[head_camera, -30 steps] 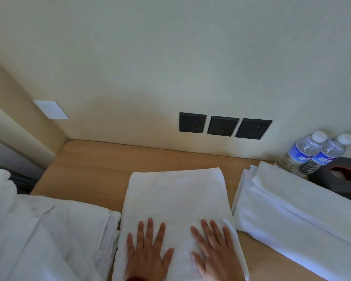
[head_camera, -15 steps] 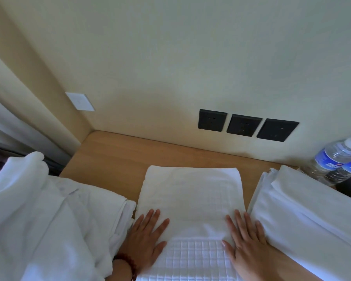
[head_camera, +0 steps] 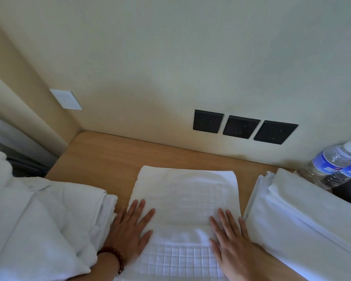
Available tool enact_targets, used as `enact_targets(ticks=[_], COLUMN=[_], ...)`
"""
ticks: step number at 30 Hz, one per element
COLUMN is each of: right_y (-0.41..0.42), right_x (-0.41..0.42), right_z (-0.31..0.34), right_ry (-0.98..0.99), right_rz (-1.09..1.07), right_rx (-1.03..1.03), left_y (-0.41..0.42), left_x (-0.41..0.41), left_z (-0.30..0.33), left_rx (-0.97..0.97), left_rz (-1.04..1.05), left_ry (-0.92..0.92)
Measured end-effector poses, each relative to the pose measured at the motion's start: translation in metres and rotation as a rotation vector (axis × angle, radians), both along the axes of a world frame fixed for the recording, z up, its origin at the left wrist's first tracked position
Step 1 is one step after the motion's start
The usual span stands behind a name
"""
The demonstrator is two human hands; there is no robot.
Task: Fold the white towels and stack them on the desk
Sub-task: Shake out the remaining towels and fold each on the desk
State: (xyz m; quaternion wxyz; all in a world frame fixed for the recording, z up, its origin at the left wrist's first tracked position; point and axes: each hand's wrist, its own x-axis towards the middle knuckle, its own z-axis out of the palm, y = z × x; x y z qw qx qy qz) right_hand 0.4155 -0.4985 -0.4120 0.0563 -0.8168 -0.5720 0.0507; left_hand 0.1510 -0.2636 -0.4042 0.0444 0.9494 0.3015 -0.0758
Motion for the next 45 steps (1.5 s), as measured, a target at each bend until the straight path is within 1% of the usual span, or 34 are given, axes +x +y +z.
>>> enact_targets(ticks=[2,4,6,10,12,16,17,20,21,23,25,30,35,39,45], right_y=[0.007,0.019,0.034,0.061,0.072,0.094,0.099,0.112,0.116,0.122,0.129,0.144,0.143,0.141,0.138], right_x=[0.005,0.014,0.027,0.067,0.087,0.121,0.129,0.140,0.141,0.141,0.142,0.143,0.147,0.147,0.129], right_z=[0.001,0.001,0.003,0.010,0.019,0.035,0.037,0.043,0.044,0.043,0.041,0.042,0.050,0.058,0.082], right_ry=[0.034,0.071,0.074,0.034,0.068,0.097,0.126,0.318,0.356,0.345,0.311,0.417,0.353,0.285,0.116], right_rz=[-0.049,-0.119,-0.165,-0.227,-0.246,-0.258,-0.255,-0.230,-0.225,-0.222,-0.245,-0.316,-0.332,-0.362,-0.291], right_rx=[-0.001,-0.009,-0.022,-0.021,-0.079,-0.146,-0.155,-0.202,-0.209,-0.207,-0.214,-0.249,-0.271,-0.272,-0.305], left_y=[-0.003,-0.003,0.005,0.028,0.033,0.056,0.063,0.080,0.087,0.102,0.115,0.127,0.126,0.123,0.115], left_x=[0.001,0.001,0.010,0.065,0.091,0.122,0.127,0.136,0.136,0.135,0.134,0.135,0.136,0.142,0.138], left_z=[0.001,-0.001,-0.001,0.013,0.018,0.020,0.020,0.020,0.018,0.014,0.011,0.014,0.021,0.035,0.064], left_rx=[-0.003,-0.006,0.013,0.024,0.022,0.008,0.006,0.018,0.008,-0.038,-0.070,-0.007,-0.108,-0.015,-0.087], left_rz=[0.012,0.035,0.072,0.192,0.209,0.357,0.365,0.226,0.193,0.220,0.273,0.212,0.258,0.146,0.165], left_ry=[0.003,0.046,0.061,-0.022,-0.008,0.049,0.054,0.079,0.088,0.090,0.046,-0.047,-0.030,-0.013,0.070])
